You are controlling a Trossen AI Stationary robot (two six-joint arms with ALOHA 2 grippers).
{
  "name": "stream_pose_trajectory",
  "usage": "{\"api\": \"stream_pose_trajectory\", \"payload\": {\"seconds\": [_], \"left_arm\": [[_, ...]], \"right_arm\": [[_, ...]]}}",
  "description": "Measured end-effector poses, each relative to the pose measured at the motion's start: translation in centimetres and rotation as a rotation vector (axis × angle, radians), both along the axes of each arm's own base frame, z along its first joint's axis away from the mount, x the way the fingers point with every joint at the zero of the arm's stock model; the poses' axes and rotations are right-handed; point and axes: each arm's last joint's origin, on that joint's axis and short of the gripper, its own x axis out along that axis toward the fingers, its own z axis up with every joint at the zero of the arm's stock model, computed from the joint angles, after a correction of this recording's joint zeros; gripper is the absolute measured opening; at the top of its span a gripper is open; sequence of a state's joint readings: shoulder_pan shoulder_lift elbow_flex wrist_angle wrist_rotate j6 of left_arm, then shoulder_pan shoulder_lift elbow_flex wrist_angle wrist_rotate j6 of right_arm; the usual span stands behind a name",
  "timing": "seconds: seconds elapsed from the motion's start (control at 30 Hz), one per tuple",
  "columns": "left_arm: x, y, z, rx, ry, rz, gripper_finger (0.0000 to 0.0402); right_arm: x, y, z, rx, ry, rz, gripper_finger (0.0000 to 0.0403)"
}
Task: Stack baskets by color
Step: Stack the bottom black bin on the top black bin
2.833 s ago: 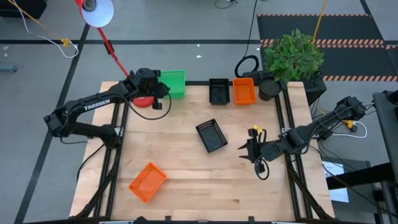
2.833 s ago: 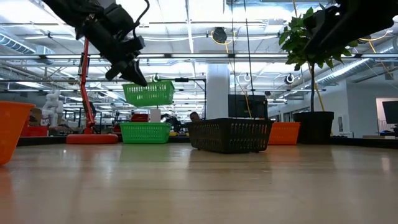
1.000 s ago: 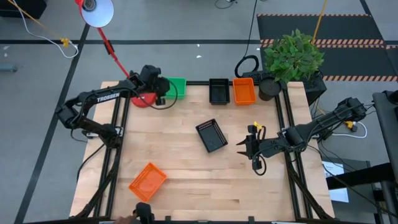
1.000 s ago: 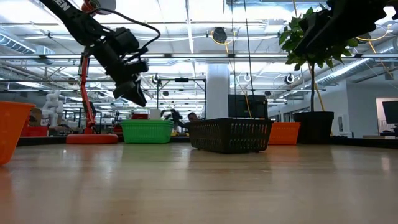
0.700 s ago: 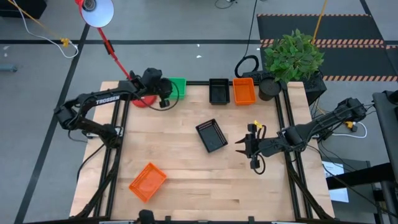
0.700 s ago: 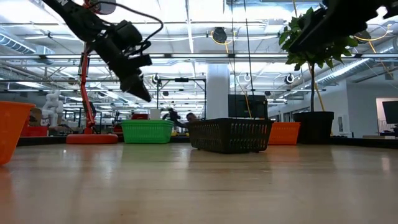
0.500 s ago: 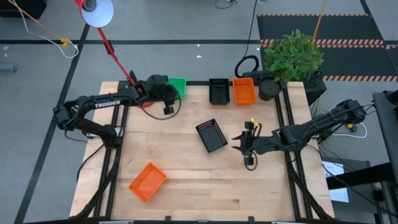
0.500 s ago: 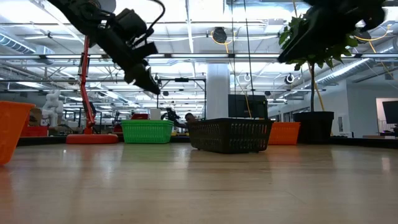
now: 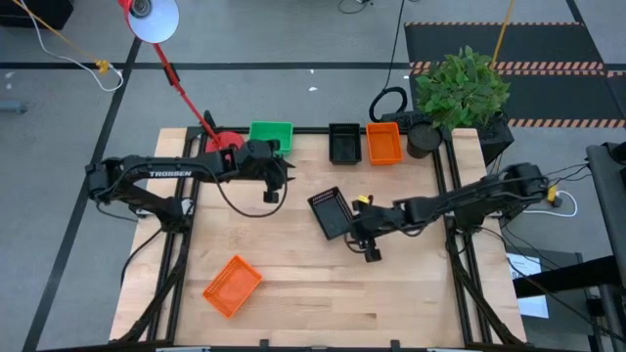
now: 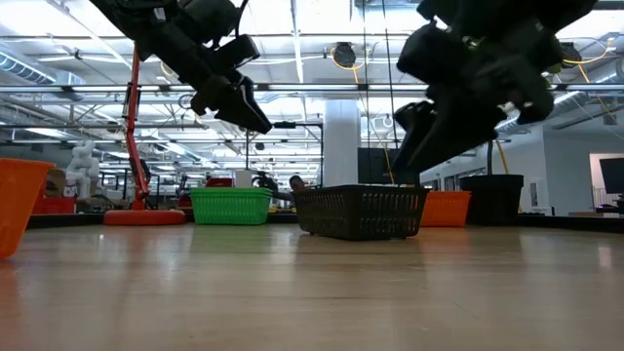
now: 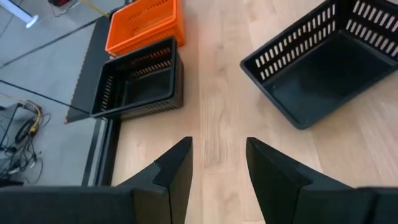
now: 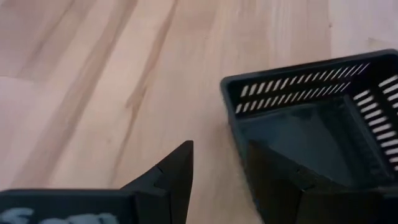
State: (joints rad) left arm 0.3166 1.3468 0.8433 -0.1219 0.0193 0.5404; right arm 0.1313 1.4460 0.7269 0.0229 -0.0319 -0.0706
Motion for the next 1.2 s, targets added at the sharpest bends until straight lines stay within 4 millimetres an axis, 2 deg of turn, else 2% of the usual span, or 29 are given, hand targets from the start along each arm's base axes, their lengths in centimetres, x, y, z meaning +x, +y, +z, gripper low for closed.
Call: {"api": "stream_pose_trajectory", "payload": {"seconds": [0.33,0.7,0.83,0.97,1.2], "left_arm": [[0.1,-0.1,0.1,-0.019,-0.021,0.017,0.0152],[0.1,-0.1,0.1,-0.042,-0.027,0.033,0.0152],[0.1,-0.1,0.1,-0.042,-0.027,0.032,0.0152],[0.1,-0.1,0.1,-0.042,-0.027,0.032,0.0152],[0.1,-0.1,0.1,-0.041,-0.027,0.032,0.0152]], "right_arm": [[0.4,-1.1,-0.5,0.000,0.010,0.029,0.0134],[0.4,-1.7,-0.5,-0.029,0.005,0.032,0.0055],[0.4,-1.8,-0.5,-0.033,0.004,0.035,0.0040],[0.4,-1.8,-0.5,-0.039,0.001,0.041,0.0050],[0.4,-1.8,-0.5,-0.037,0.001,0.032,0.0108]]}}
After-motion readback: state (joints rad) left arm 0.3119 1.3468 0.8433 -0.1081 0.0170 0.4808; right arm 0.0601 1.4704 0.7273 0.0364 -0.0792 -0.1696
